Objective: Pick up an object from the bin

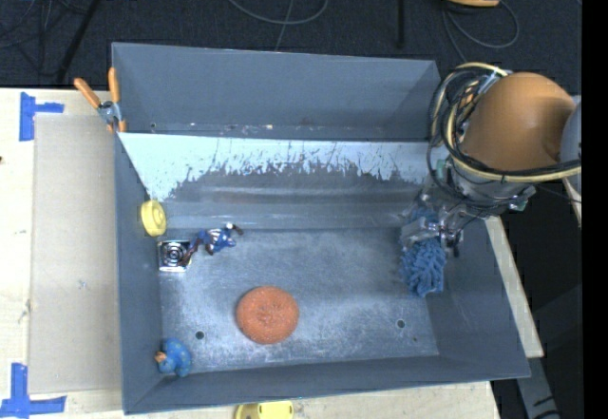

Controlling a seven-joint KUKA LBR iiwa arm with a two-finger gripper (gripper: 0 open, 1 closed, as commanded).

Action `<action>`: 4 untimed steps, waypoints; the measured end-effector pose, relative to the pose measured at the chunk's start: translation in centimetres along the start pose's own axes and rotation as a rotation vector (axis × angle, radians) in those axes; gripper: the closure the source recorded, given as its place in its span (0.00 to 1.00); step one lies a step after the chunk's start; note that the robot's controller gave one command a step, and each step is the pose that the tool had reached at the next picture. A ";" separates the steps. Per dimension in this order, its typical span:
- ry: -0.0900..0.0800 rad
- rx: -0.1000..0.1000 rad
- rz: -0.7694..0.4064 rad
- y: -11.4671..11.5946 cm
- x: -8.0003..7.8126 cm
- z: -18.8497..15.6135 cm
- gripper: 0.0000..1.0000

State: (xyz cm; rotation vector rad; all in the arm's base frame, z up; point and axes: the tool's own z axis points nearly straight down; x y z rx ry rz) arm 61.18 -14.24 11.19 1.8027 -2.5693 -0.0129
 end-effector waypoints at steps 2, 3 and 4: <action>0.000 0.009 0.003 -0.2 0.0 -3.8 1.00; 0.000 0.013 0.004 -0.3 -0.1 -4.9 1.00; 0.000 0.012 0.004 -0.3 -0.1 -5.2 1.00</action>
Offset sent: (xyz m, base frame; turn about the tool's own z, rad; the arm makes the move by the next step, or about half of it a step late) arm 0.0000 0.0001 0.0345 0.0000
